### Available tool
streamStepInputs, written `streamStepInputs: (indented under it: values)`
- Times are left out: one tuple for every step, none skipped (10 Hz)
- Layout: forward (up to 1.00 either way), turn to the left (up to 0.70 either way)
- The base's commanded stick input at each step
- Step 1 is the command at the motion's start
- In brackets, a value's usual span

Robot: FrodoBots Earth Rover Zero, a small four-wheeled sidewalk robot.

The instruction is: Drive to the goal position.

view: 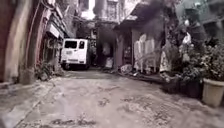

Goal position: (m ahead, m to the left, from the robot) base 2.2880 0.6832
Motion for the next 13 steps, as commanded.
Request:
streamStepInputs:
  values:
    - [0.5,0.27]
    - [0.5,0.27]
    - [0.5,0.27]
    - [0.5,0.27]
    - [0.5,0.27]
    - [0.5,0.27]
    - [0.5,0.27]
    - [0.5,0.27]
    - [0.5,0.27]
    - [0.5,0.27]
    - [0.5,0.0]
    - [0.5,0.0]
    - [0.5,0.0]
